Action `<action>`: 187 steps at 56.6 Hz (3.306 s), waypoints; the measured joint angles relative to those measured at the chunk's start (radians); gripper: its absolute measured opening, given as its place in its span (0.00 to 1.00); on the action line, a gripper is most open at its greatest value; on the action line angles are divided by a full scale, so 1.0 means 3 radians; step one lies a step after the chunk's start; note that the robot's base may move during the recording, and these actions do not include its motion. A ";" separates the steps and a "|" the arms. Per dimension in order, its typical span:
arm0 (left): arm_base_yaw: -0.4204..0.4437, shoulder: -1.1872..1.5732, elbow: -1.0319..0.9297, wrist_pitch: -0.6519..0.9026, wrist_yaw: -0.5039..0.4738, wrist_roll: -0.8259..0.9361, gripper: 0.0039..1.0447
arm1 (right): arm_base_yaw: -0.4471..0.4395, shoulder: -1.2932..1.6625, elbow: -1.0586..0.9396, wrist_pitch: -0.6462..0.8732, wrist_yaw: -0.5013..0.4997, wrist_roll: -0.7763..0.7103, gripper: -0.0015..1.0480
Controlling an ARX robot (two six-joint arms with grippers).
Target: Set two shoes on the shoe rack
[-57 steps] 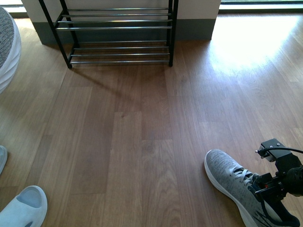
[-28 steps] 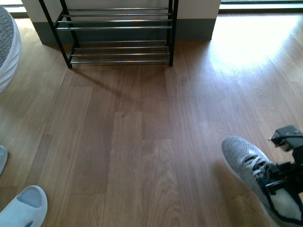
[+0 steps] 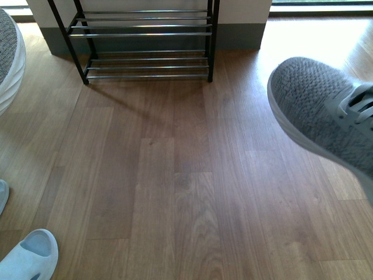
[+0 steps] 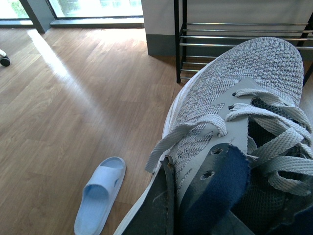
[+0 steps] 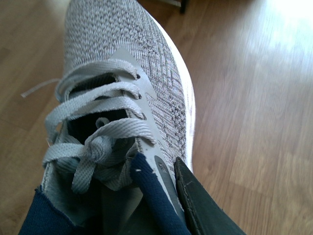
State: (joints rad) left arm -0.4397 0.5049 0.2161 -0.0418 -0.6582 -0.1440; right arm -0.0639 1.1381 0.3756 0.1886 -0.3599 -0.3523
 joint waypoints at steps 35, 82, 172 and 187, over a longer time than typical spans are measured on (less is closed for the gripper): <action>0.0001 0.0000 -0.0001 0.0000 -0.0028 0.0000 0.01 | 0.0127 -0.1270 -0.0254 -0.0352 0.0047 0.0003 0.01; -0.0005 0.0005 -0.0001 0.0000 0.0004 0.0000 0.01 | 0.0125 -0.1269 -0.0254 -0.0352 0.0066 0.0003 0.01; -0.0006 0.0005 -0.0003 0.0000 0.0022 -0.0001 0.01 | 0.0127 -0.1268 -0.0254 -0.0352 0.0079 0.0003 0.01; -0.0006 0.0005 -0.0009 0.0000 -0.0001 -0.0001 0.01 | 0.0128 -0.1266 -0.0257 -0.0352 0.0057 0.0004 0.01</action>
State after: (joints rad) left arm -0.4416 0.5064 0.2134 -0.0418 -0.6586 -0.1444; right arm -0.0254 0.7582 0.2985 0.0830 -0.3428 -0.3511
